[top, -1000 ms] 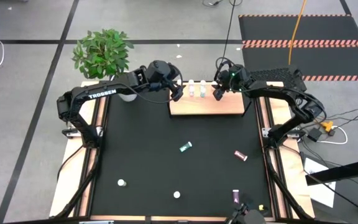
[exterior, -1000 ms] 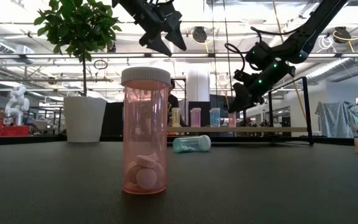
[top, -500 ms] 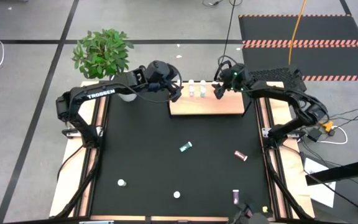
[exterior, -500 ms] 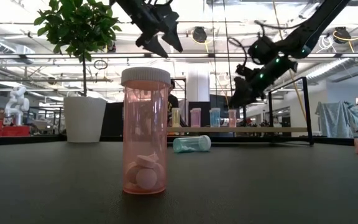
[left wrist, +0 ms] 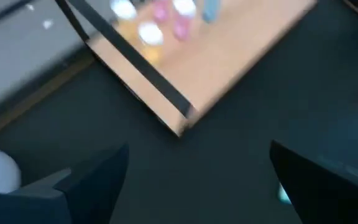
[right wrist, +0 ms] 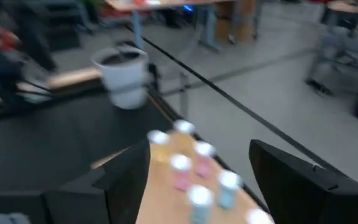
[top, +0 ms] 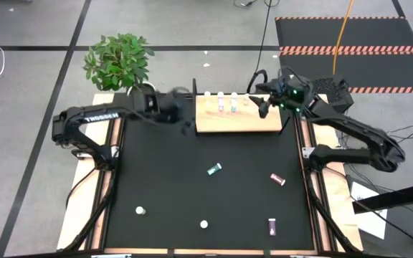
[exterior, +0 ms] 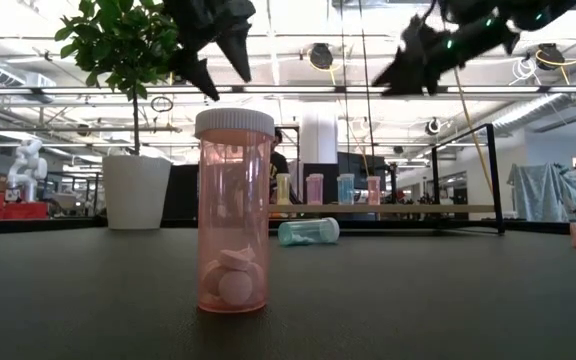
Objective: Pick and place medicine bottles onto shelf by color
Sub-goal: Put the top orange pill bottle on the shelf aligned with the other orange pill bottle
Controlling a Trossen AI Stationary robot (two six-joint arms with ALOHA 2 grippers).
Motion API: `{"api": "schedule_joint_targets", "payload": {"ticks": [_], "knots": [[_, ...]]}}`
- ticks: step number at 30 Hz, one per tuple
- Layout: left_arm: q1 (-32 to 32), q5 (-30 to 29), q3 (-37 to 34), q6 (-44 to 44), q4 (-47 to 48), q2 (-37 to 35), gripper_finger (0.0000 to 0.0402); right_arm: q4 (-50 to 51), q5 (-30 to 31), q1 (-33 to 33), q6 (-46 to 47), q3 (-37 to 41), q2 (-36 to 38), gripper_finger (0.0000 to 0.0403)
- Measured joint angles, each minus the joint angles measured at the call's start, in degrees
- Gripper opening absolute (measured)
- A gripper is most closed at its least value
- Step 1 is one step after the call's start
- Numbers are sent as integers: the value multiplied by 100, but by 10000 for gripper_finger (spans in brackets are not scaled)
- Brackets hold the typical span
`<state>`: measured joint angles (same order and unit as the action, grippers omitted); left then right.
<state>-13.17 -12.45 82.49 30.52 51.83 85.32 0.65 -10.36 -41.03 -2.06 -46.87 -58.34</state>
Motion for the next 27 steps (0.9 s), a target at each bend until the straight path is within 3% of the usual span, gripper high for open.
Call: {"api": "schedule_joint_targets", "payload": {"ticks": [4, 6, 10, 15, 20, 24, 27], "knots": [[712, -93, -630, 1107, -291, -49, 390, 53, 9, 752, 386, 0, 316, 266], [1081, -91, -793, 1680, -958, -105, 390, 100, 12, 1180, 596, 0, 347, 266], [1806, -418, -806, 1834, -1694, -194, 390, 126, 209, 2179, 728, 0, 267, 265], [2362, -992, -793, 1224, -1654, -333, 390, 554, 1393, 3549, 938, -79, 77, 265], [2571, -1029, -793, 843, -1369, -414, 390, 967, 2623, 4753, 1432, -390, -350, 265], [2721, -925, -780, 810, -1157, -442, 390, 988, 3390, 5282, 2094, -910, -1045, 265], [2948, -765, -782, 992, -714, -429, 390, 1174, 3623, 5466, 2725, -1536, -1750, 265]]}}
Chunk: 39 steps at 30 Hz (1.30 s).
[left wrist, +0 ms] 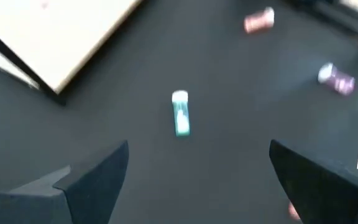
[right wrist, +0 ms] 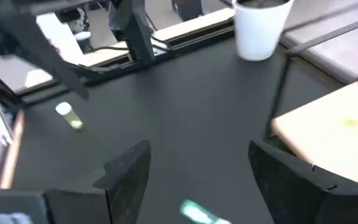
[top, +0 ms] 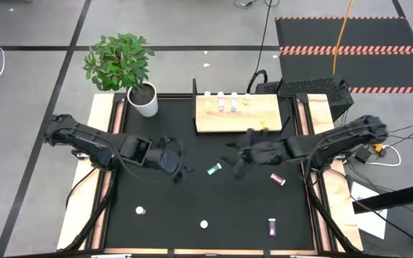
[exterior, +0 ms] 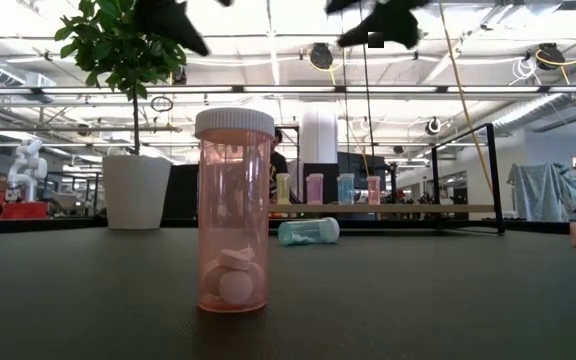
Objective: Pick and place medicine bottles onto shelf by color
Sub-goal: Put the top orange pill bottle on the shelf aligned with the other orange pill bottle
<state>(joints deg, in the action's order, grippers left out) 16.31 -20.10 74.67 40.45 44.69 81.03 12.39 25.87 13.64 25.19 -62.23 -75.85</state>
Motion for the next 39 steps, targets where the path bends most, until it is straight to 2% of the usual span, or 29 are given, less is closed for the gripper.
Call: {"api": "schedule_joint_targets", "payload": {"ticks": [3, 6, 10, 14, 16, 21, 26, 29, 32, 39], "knots": [[228, -114, -49, -62, 365, 22, 390, 179, -110, 64, 638, -539, -645, 265], [333, -320, -381, -383, 281, 39, 390, 262, -676, 147, 1206, -872, -1023, 265], [304, -256, -1085, -695, -406, 37, 390, 804, -1266, 441, 2138, -963, -1002, 265], [263, 38, -1821, -553, -1411, 39, 390, 1876, -1242, 932, 3012, -856, -847, 265], [256, 185, -2135, -429, -1942, 39, 390, 2184, -1244, 1183, 3416, -682, -720, 265], [274, 271, -2666, -236, -3456, 39, 390, 2224, -1259, 1763, 4531, 31, -230, 265], [310, 184, -2961, -1142, -4883, 39, 390, 2226, -1259, 2090, 5822, 864, 394, 265], [227, 176, -2962, -1537, -5256, 39, 390, 2231, -1253, 2113, 6320, 1292, 699, 265], [153, 146, -2959, -1530, -5402, 39, 390, 2391, -1267, 2093, 6673, 1657, 955, 264], [68, 85, -2959, -1329, -5290, 39, 390, 3643, -1564, 2093, 7015, 1923, 1281, 243]]}}
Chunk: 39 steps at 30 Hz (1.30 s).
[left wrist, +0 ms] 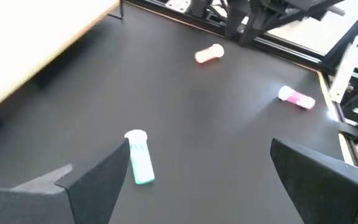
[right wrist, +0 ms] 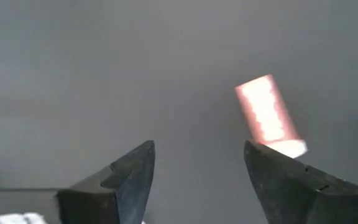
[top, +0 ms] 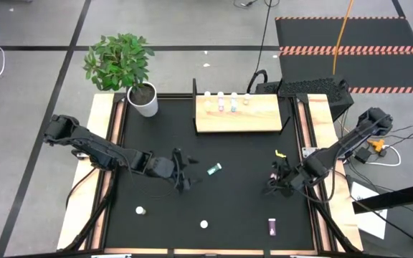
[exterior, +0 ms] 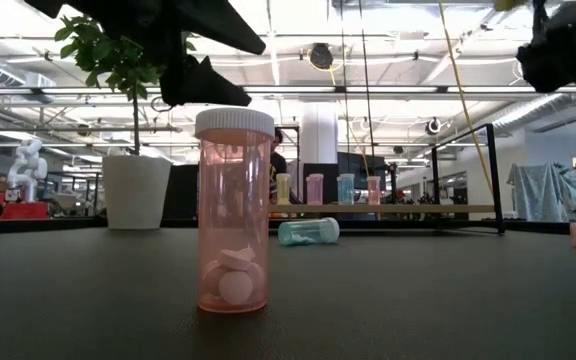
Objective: Pick and place medicine bottles onto shelf by color
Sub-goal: Put the top orange pill bottle on the shelf aligned with the other orange pill bottle
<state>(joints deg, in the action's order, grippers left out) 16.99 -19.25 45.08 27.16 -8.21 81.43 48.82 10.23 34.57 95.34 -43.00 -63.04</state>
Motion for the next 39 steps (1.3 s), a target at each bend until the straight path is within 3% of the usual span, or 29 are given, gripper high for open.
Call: {"api": "schedule_joint_targets", "payload": {"ticks": [5, 9, 19, 31, 39], "knots": [[-98, -47, 0, -248, -48, 0, 390, 140, 16, 17, -1929, 146, -23, 232], [-187, -25, 0, -693, -48, 0, 390, 143, -12, 15, -2612, 446, -23, 232], [-215, -14, 0, -600, -55, 0, 390, 117, -869, 125, -2568, 864, -25, 230], [-357, -26, 0, -539, -56, 0, 390, 425, -589, 205, -2488, 1078, -23, 228], [-228, 97, 0, -689, -230, 0, 390, -455, -586, 202, -2234, 1484, -22, 174]]}}
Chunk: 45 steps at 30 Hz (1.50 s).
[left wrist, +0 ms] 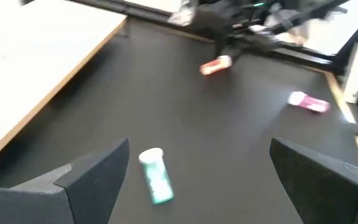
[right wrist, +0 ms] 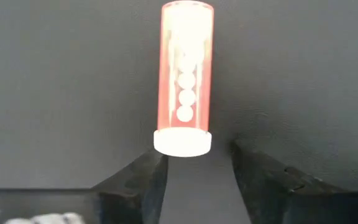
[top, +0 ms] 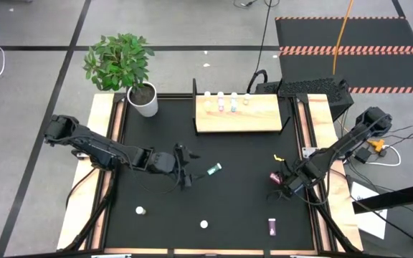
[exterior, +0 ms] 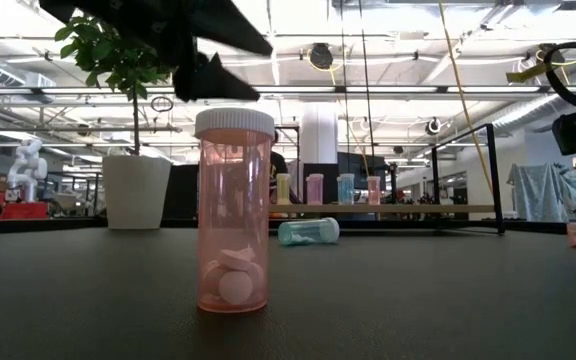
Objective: Pick and place medicine bottles onto shelf by color
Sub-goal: Put the top orange pill bottle on the shelf aligned with the other orange pill bottle
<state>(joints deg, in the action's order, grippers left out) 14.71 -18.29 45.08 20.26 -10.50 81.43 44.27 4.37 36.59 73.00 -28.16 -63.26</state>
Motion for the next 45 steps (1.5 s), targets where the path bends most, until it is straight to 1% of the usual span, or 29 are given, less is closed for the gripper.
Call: {"api": "schedule_joint_targets", "payload": {"ticks": [6, 10, 12, 14, 18, 20, 22, 25, 28, 29, 31, 32, 34, 36, 38, 42, 45], "knots": [[196, 21, 2, -370, -271, 0, 390, -292, -1, -62, 148, 8, 22, 122], [205, 8, 2, -408, -278, 0, 390, -781, -9, -61, 187, 9, 87, 102], [205, 5, 2, -408, -266, 0, 390, -791, -19, -60, 314, 9, 112, 103], [205, 5, 2, -408, -269, 0, 390, -787, -104, -50, 406, 11, 182, 112], [231, 0, 2, -384, -269, 0, 390, -774, -135, -40, 380, 9, 425, 153], [274, -8, 2, -411, -266, 0, 390, -755, -115, -49, -101, -17, 539, 175], [318, -11, 2, -511, -264, 0, 390, -712, -150, -49, -892, -74, 634, 192], [349, -10, 2, -682, -260, 0, 390, -279, -260, -49, -2491, -250, 672, 205], [346, -11, 2, -712, -256, 0, 390, 454, -307, -49, -4349, -547, 615, 207], [342, -11, 2, -709, -256, 0, 390, 663, -305, -51, -4722, -614, 564, 207], [345, -18, 2, -708, -254, 0, 390, 768, -326, -51, -4857, -652, 491, 207], [341, -54, 2, -692, -251, 0, 390, 663, -395, -51, -4916, -665, 452, 207], [339, -213, 4, -626, -199, 0, 390, 266, -623, -51, -5049, -671, 377, 208], [332, -413, 4, -556, -199, 0, 390, -143, -702, -70, -5353, -673, 312, 208], [325, -552, 4, -476, -203, 0, 390, -397, -433, -123, -5591, -680, 210, 206], [327, -632, 4, -251, -159, 0, 390, -155, 233, -373, -5253, -680, 20, 204], [334, -718, 4, -174, -164, 0, 390, -254, 322, -489, -5439, -673, 11, 204]]}}
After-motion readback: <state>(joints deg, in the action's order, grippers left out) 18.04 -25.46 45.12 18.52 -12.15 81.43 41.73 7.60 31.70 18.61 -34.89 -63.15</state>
